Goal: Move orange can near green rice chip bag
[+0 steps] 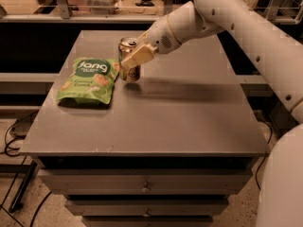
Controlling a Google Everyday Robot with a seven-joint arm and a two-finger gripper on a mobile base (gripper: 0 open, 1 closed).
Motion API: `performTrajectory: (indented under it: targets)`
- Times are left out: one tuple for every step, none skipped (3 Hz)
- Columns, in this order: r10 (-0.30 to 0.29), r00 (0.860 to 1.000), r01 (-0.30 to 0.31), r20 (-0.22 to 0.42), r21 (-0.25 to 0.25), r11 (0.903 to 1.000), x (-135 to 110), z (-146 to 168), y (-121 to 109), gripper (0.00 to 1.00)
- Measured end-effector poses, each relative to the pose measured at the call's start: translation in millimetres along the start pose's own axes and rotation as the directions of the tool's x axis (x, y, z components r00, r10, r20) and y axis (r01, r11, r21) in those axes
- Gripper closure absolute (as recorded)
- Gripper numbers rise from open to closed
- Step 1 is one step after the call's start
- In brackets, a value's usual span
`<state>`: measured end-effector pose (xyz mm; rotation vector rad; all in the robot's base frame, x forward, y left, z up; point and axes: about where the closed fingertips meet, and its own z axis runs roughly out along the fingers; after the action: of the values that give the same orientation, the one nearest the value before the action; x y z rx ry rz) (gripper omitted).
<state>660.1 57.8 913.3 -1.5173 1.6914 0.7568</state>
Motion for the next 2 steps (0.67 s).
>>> performTrajectory:
  targets:
    - [0.023, 1.0, -0.024, -0.011, -0.042, 0.9988, 7, 22, 7, 0.51]
    - [0.032, 0.999, -0.033, -0.011, -0.072, 0.9968, 9, 35, 13, 0.28]
